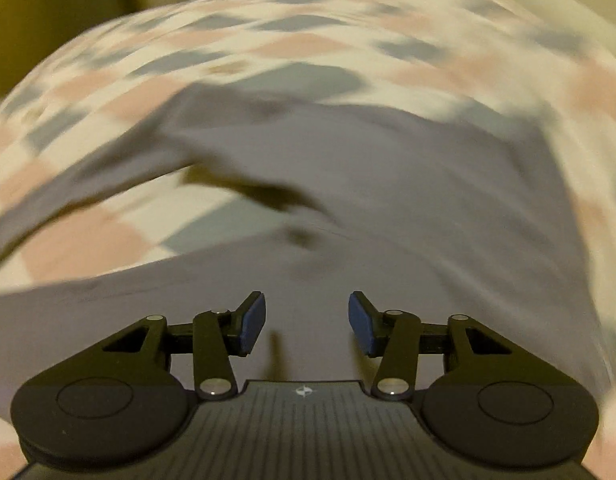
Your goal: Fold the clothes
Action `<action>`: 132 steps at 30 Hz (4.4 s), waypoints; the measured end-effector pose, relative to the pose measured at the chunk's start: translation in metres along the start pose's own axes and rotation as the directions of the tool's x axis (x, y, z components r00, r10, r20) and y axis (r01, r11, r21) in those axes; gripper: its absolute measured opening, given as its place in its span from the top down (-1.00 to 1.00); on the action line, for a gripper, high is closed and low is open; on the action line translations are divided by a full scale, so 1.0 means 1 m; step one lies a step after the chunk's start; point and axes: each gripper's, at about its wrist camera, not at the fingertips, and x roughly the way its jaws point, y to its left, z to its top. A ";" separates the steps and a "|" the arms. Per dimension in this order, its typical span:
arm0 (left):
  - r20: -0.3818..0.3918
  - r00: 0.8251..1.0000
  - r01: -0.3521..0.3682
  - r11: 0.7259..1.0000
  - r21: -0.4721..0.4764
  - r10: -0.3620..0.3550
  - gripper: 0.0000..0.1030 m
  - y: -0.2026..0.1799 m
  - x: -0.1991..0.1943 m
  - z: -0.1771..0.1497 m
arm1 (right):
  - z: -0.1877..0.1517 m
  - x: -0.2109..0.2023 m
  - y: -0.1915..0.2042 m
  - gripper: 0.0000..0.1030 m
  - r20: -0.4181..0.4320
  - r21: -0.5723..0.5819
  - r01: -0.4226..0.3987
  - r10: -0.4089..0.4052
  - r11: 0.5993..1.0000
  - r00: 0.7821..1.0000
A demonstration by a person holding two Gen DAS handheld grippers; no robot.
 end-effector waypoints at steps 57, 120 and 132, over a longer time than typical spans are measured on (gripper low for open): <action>-0.113 0.892 0.445 0.805 0.393 -0.438 0.29 -0.079 0.196 0.264 | 0.234 0.197 -0.057 -0.08 -0.110 0.029 -0.496 0.496 0.868 0.862; 0.023 0.997 0.075 0.748 -0.659 -0.079 0.36 0.156 0.229 0.171 | 0.124 0.135 -0.031 -0.08 0.060 0.388 -0.351 0.356 0.852 0.932; -0.112 0.975 0.129 0.899 -0.418 -0.192 0.98 0.121 0.254 0.223 | 0.118 0.141 -0.029 -0.21 0.049 0.391 -0.352 0.362 0.850 0.931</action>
